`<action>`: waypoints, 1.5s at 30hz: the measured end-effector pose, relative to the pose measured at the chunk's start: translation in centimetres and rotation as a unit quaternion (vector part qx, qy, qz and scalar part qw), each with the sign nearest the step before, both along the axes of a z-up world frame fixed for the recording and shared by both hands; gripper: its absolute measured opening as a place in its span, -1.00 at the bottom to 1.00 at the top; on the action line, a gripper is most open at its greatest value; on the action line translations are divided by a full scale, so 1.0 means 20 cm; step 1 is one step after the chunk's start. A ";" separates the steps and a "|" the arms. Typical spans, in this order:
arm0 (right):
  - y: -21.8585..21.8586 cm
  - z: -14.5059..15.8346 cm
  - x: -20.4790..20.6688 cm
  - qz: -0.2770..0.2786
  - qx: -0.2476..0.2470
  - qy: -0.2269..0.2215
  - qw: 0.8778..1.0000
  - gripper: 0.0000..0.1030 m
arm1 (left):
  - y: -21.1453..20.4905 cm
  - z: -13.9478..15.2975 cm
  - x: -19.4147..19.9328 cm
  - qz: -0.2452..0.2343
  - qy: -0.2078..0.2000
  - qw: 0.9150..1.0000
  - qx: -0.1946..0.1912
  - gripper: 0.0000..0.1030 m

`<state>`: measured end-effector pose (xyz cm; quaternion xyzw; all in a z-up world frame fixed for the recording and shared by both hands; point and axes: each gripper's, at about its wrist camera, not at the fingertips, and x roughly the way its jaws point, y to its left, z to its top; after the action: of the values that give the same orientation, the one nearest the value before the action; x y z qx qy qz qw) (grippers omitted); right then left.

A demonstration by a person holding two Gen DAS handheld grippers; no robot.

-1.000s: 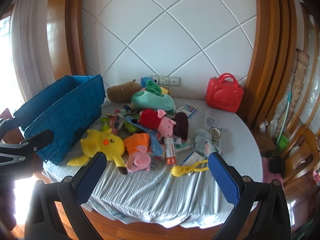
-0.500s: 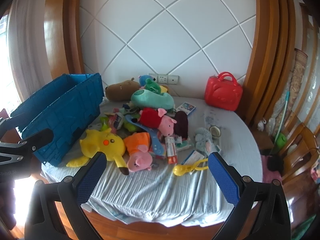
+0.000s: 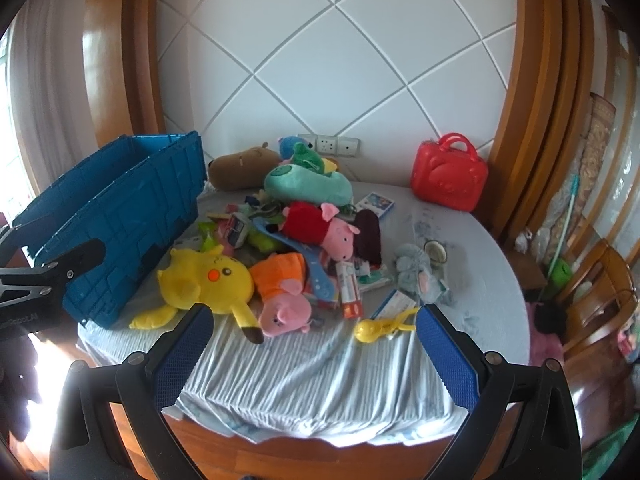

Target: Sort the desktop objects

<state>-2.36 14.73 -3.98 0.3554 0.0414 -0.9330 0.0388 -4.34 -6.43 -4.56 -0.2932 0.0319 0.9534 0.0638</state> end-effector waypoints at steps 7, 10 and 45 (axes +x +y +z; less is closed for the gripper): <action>0.10 -0.12 -0.13 0.002 -0.017 -0.015 1.000 0.99 | 0.03 -0.15 -0.20 0.003 -0.047 0.999 0.020 1.00; 0.14 -0.19 -0.25 0.014 -0.021 -0.023 0.999 0.99 | 0.07 -0.26 -0.32 0.003 -0.067 0.998 0.013 1.00; 0.15 -0.79 -1.28 0.115 0.030 -0.170 0.978 0.99 | -0.07 -1.38 -1.40 0.232 -0.198 0.950 0.057 1.00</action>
<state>-27.93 17.82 -19.76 0.5029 0.1021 -0.8465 0.1415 -32.42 -7.86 -32.25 -0.4715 -0.1047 0.8647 -0.1380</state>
